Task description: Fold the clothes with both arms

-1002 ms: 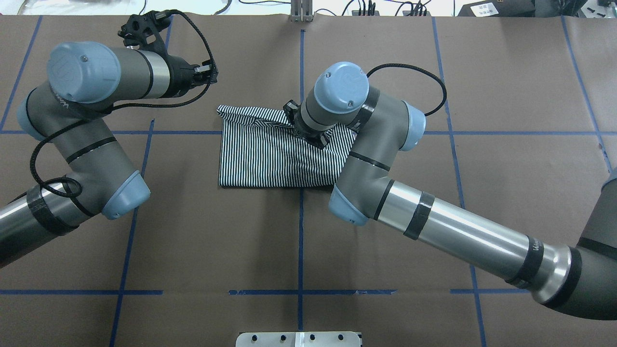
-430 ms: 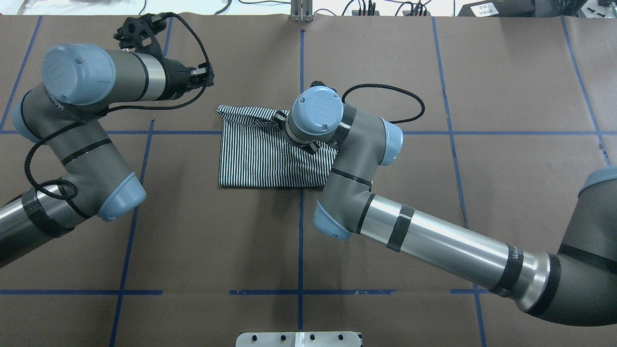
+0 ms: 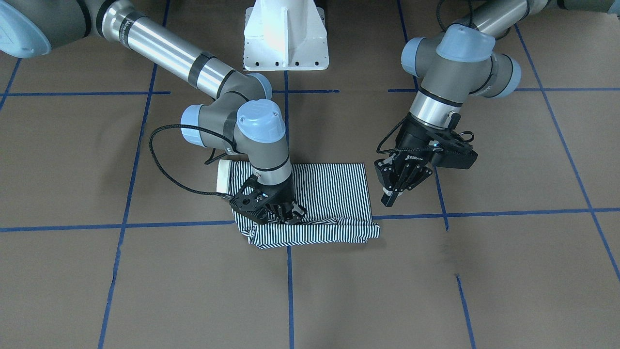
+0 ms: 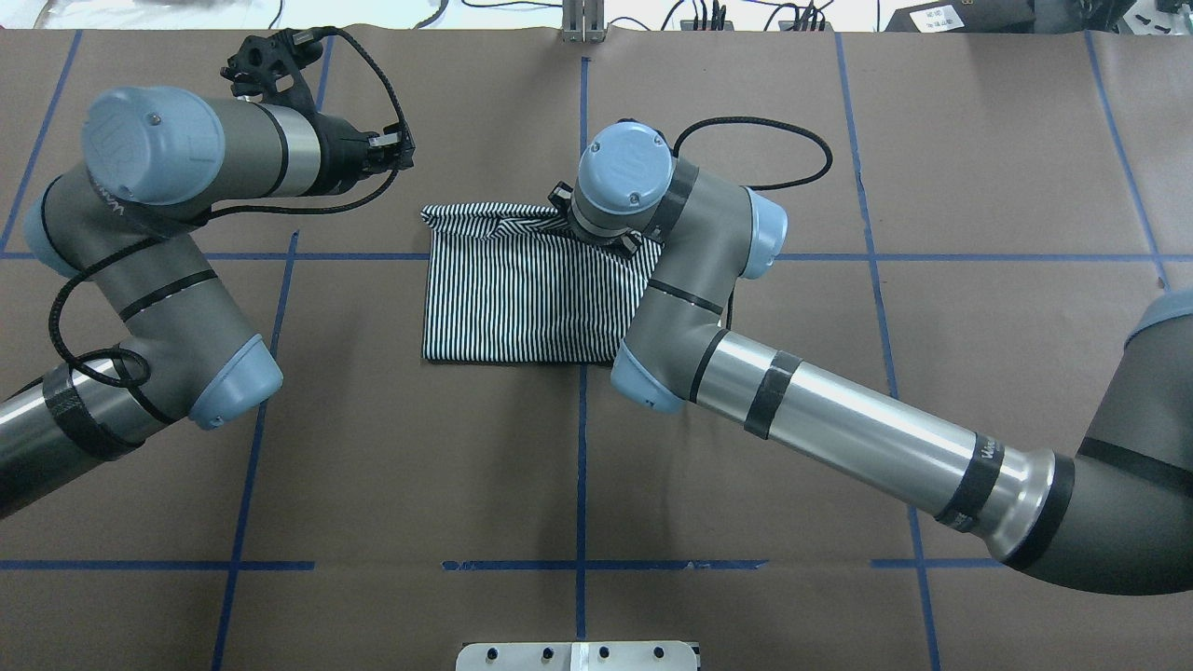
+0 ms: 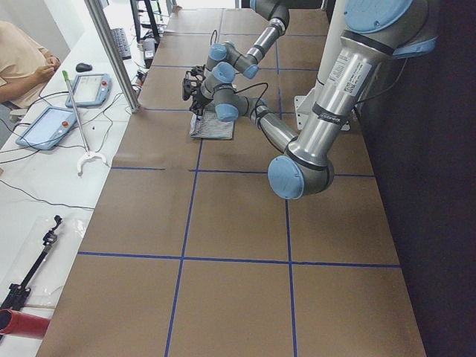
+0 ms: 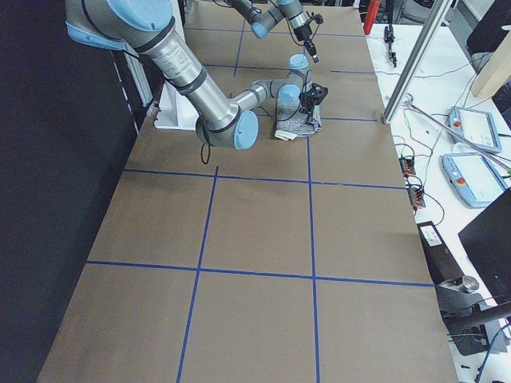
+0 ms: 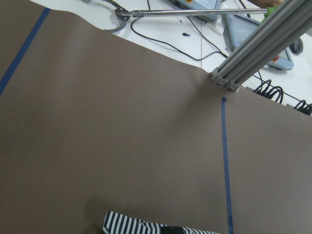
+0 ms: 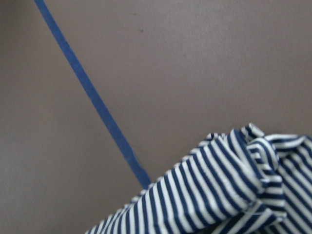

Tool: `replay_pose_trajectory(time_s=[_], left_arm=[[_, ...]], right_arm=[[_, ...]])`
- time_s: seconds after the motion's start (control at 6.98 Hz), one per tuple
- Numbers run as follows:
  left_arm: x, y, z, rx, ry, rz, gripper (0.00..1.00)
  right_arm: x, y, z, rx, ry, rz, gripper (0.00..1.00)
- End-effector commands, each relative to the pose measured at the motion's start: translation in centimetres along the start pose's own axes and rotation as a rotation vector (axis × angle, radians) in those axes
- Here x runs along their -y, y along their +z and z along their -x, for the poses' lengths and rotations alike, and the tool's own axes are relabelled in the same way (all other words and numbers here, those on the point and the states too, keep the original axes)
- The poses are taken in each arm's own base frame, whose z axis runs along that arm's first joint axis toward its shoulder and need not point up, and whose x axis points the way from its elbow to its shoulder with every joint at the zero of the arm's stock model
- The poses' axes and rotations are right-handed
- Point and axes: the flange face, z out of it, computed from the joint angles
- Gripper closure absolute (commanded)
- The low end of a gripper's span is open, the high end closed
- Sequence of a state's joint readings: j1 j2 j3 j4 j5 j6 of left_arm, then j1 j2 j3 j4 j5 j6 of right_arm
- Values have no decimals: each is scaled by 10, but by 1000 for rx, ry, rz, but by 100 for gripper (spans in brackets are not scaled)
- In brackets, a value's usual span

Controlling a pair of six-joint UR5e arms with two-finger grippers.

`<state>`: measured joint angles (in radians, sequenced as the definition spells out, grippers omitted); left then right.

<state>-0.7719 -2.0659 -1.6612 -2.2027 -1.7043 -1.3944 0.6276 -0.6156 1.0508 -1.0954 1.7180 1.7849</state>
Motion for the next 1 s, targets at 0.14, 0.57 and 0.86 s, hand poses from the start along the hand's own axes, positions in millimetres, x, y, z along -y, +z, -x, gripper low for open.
replay_pose_trajectory(time_s=[0.14,0.57,0.86], left_arm=[[-4,2,7,11,-1,6,100],[-76,39,-23,50,-28,116,100],[-92,94,-82,115,11,161,100]], right_arm=[[102,-6,25,-43,-39,-48,100],[164,-44,29,-16,-43,18,100],[204,-64,-7,4,-70,59,100]])
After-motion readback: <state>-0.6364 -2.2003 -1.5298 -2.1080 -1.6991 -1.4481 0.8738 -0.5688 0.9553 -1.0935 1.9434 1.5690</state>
